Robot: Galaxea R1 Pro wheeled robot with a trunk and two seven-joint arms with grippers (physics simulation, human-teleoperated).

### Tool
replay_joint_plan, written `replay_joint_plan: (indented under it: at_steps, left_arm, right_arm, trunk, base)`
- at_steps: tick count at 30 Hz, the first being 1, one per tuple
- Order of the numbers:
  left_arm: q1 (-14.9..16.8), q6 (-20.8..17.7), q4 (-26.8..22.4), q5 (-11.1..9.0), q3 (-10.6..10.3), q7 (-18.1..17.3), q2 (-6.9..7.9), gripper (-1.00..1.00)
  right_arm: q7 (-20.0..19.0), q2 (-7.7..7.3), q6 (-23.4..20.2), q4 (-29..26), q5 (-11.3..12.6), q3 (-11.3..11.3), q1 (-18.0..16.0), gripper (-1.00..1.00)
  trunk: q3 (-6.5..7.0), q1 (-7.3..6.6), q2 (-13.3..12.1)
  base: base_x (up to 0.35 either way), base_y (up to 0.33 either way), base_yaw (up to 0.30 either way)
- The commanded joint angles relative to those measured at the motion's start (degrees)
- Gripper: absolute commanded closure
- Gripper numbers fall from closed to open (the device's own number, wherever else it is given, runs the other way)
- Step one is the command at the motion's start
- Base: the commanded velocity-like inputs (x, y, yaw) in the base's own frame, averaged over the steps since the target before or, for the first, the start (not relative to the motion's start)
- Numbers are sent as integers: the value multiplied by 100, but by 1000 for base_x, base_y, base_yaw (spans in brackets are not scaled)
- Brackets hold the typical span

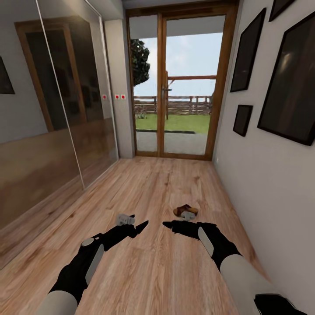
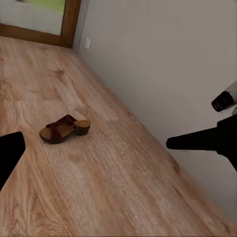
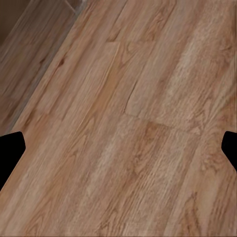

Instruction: Pick up the two gym shoes and the two sandals from the corridor floor and place them onto the hallstand (shoe rack) in the corridor, making sure they are on the rack and not on the floor. Arrange them so the two gym shoes are next to each other and the two sandals are next to each other.

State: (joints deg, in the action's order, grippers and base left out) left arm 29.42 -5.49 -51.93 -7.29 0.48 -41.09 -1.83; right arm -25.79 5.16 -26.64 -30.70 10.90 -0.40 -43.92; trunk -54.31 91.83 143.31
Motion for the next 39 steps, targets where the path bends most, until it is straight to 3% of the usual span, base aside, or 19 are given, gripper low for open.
replay_joint_plan:
  at_steps: [1, 39]
  left_arm:
    - [3, -58, -2, -56, 5, -22, -1, -100]
    - [3, -58, -2, -61, 28, -22, -1, -100]
  right_arm:
    - [4, 1, -43, -6, 44, -4, -2, -100]
    - [4, 0, -43, -6, 38, 13, 0, -100]
  trunk:
    - [-6, 2, 2]
    - [-11, 2, 2]
  base:
    - [341, -182, 0]
    - [316, -199, 36]
